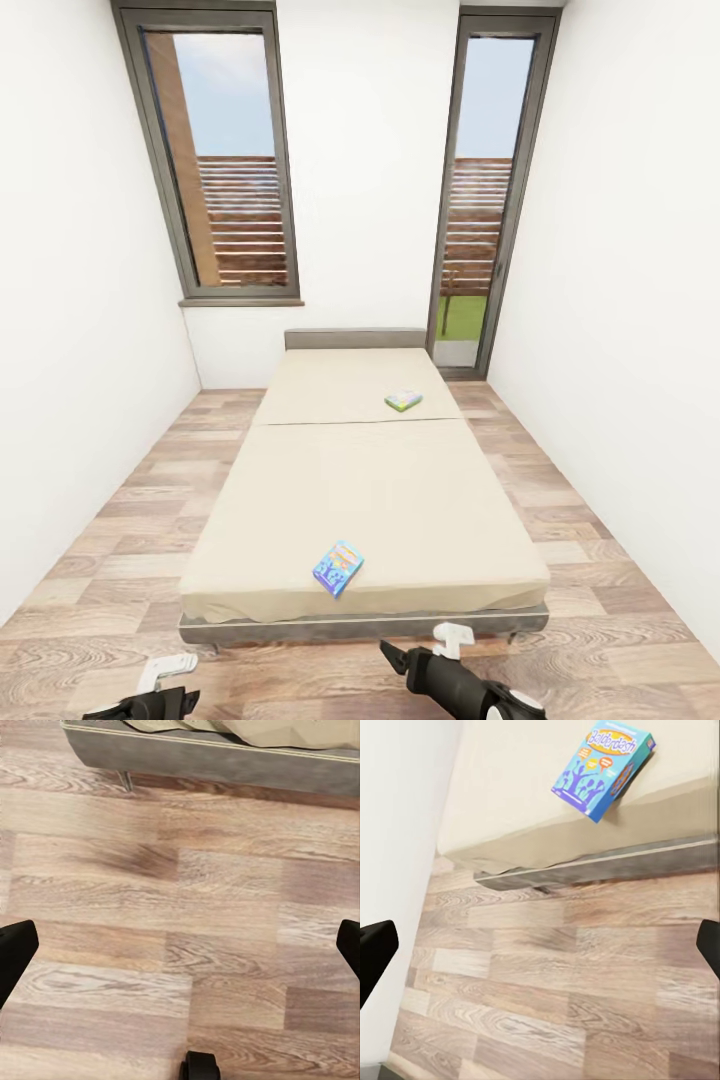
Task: Put all the toys in the child's room - the three board games (two on the bed and one on the table), the two jigsaw puzzles on the table, and the tennis ball on the table - inside the toy box on the table in the child's room.
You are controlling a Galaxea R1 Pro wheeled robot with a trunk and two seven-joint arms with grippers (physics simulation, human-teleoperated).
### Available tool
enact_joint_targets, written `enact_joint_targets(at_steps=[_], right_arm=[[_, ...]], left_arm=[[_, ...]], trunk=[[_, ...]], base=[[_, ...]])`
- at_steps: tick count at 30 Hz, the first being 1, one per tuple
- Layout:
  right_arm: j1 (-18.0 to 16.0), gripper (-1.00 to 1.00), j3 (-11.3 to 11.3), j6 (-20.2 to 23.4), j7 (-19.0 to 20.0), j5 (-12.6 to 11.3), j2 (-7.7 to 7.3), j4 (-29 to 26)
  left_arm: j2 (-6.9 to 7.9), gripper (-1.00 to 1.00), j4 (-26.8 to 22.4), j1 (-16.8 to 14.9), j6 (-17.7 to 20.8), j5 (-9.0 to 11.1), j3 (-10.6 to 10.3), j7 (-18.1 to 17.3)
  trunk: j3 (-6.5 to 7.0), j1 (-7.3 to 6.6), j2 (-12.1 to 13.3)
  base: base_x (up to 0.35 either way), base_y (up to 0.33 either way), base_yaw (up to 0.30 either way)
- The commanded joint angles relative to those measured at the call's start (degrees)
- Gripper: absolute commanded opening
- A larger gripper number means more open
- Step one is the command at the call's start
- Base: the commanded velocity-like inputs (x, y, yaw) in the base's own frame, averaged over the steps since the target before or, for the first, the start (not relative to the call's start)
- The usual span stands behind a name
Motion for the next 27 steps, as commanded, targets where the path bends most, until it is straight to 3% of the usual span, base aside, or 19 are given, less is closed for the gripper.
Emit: enact_joint_targets(at_steps=[1, 9, 12, 13, 16, 17, 18, 19, 21, 22, 27], right_arm=[[0.0, 1.0, -0.1, 0.5, -0.1, -0.7, 0.0, 0.0], [0.0, 1.0, -0.1, 0.3, -0.4, -1.0, 0.05, 0.1], [0.0, 1.0, -0.3, 0.5, -0.2, -1.2, 0.05, 0.2], [0.0, 1.0, -0.4, 0.7, -0.1, -1.4, 0.05, 0.2], [-0.2, 1.0, -0.5, 1.2, -0.2, -2.3, 0.12, 0.2], [-0.4, 1.0, -0.6, 1.9, -0.4, -3.5, 0.27, 0.3], [-0.6, 1.0, -0.6, 2.4, -0.4, -4.3, 0.37, 0.4], [-1.3, 1.0, -0.6, 3.6, -0.6, -6.4, 0.64, 0.5], [-2.2, 1.0, -0.7, 5.0, -1.0, -8.9, 0.89, 0.6], [-3.1, 1.0, -0.7, 6.3, -1.8, -11.4, 1.06, 0.6], [-5.2, 1.0, -0.8, 8.1, -9.0, -19.7, 1.31, 0.6]], left_arm=[[0.06, 1.0, 0.0, 0.0, 0.0, -0.5, 0.5, -0.3], [1.04, 1.0, -0.2, -0.3, 1.0, 0.1, 1.0, -1.5], [2.71, 1.0, -0.4, -0.6, 5.0, 0.3, 1.2, -4.4], [3.8, 1.0, -0.7, -0.8, 9.1, 0.3, 1.3, -7.2], [5.41, 1.0, -2.5, -1.4, 16.6, 0.3, 1.4, -12.4], [6.32, 1.0, -5.1, -2.4, 21.8, 0.4, 1.4, -16.2], [6.72, 1.0, -6.7, -2.9, 24.3, 0.4, 1.4, -18.1], [7.41, 1.0, -10.6, -3.8, 29.4, 0.3, 1.4, -21.8], [7.9, 1.0, -14.7, -4.4, 34.3, 0.2, 1.4, -25.0], [8.31, 1.0, -18.5, -4.7, 38.8, 0.2, 1.4, -27.6], [9.34, 1.0, -25.7, -5.3, 47.9, 0.2, 1.5, -31.9]], trunk=[[-0.07, 0.01, -0.1], [-0.07, 0.01, -0.1], [-0.07, 0.01, -0.1], [-0.07, 0.01, -0.1], [-0.07, 0.01, -0.1], [-0.07, 0.01, -0.1], [-0.07, 0.01, -0.1], [-0.07, 0.01, -0.1], [-0.07, 0.01, -0.1], [-0.07, 0.01, -0.1], [-0.07, 0.01, -0.1]], base=[[0.0, 0.0, 0.0], [0.0, 0.0, 0.0], [0.0, 0.0, 0.0], [0.0, 0.0, 0.0], [0.0, 0.0, 0.0], [0.0, 0.0, 0.0], [0.0, 0.0, 0.0], [0.0, 0.0, 0.0], [0.0, 0.0, 0.0], [0.0, 0.0, 0.0], [0.0, 0.0, 0.0]])
